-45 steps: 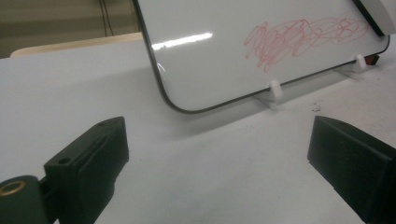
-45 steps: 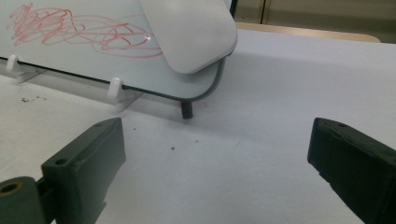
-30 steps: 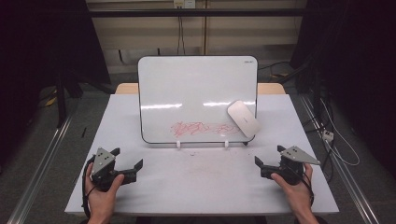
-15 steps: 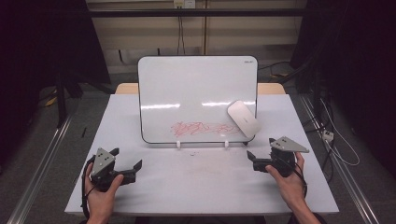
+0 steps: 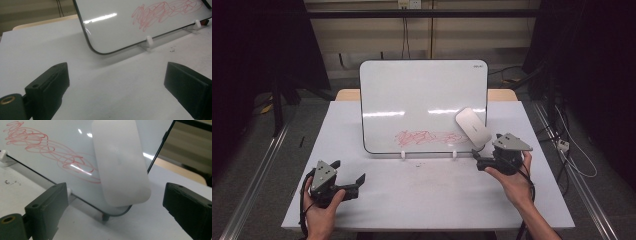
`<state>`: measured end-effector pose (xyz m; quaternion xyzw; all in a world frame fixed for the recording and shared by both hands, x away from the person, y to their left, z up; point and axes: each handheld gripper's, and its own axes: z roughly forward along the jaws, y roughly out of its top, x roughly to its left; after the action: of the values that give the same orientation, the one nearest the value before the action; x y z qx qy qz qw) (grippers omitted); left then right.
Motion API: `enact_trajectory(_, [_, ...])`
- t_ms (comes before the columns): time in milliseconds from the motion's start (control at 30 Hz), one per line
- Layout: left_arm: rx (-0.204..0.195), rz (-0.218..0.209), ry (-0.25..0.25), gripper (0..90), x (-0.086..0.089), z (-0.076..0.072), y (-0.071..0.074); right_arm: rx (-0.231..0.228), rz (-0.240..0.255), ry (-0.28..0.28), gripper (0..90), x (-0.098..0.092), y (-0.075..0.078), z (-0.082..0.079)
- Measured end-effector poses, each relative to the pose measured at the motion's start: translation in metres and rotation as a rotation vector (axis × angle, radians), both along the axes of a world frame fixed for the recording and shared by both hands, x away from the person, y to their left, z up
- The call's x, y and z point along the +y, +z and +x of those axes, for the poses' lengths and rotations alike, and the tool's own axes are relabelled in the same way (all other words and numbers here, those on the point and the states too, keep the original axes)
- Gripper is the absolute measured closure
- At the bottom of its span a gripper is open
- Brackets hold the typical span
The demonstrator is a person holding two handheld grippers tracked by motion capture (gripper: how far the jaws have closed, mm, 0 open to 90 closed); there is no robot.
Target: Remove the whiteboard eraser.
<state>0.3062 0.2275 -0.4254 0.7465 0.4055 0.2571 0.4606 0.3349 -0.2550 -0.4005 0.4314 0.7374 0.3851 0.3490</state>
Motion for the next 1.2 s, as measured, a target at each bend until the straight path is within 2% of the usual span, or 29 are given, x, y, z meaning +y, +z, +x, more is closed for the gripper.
enact_trajectory(100, [-0.001, 0.007, 0.0, 5.9, -0.001, 0.001, 0.0, -0.002, -0.033, -0.001, 6.8, 0.002, 0.005, 0.009])
enact_trajectory(233, [0.009, 0.007, 0.001, 5.9, -0.001, 0.004, -0.001, -0.01, -0.04, -0.012, 7.4, 0.005, 0.006, 0.02])
enact_trajectory(333, [0.012, 0.01, -0.003, 5.9, 0.0, 0.004, -0.002, 0.024, -0.036, 0.009, 8.6, 0.011, 0.006, 0.029])
enact_trajectory(500, [0.01, 0.001, -0.005, 5.9, 0.001, 0.003, -0.003, 0.006, -0.102, 0.004, 10.7, 0.019, 0.007, 0.041])
enact_trajectory(567, [0.009, 0.019, -0.008, 6.0, 0.002, 0.002, -0.003, -0.003, -0.123, 0.007, 12.6, 0.02, 0.007, 0.046])
enact_trajectory(633, [0.028, -0.011, -0.01, 6.0, 0.003, 0.002, -0.005, -0.004, -0.129, 0.0, 14.3, 0.023, 0.005, 0.052])
enact_trajectory(667, [0.042, -0.026, -0.013, 6.0, 0.004, 0.002, -0.005, -0.004, -0.129, 0.0, 14.3, 0.023, 0.005, 0.052])
enact_trajectory(733, [0.031, -0.014, -0.016, 6.0, 0.004, 0.003, -0.005, 0.006, -0.147, -0.002, 17.2, 0.026, 0.004, 0.053])
enact_trajectory(833, [0.036, -0.012, -0.015, 6.0, 0.004, 0.006, -0.006, 0.009, -0.176, -0.012, 18.6, 0.03, 0.004, 0.055])
enact_trajectory(1000, [0.042, -0.005, -0.02, 6.0, 0.003, 0.008, -0.007, 0.013, -0.181, -0.001, 22.3, 0.032, 0.001, 0.057])
enact_trajectory(1100, [0.035, 0.011, -0.014, 6.0, 0.003, 0.007, -0.007, 0.007, -0.206, -0.002, 25.0, 0.033, 0.0, 0.058])
enact_trajectory(1200, [0.036, 0.006, -0.01, 6.0, 0.004, 0.006, -0.006, 0.012, -0.217, -0.008, 26.7, 0.033, -0.002, 0.059])
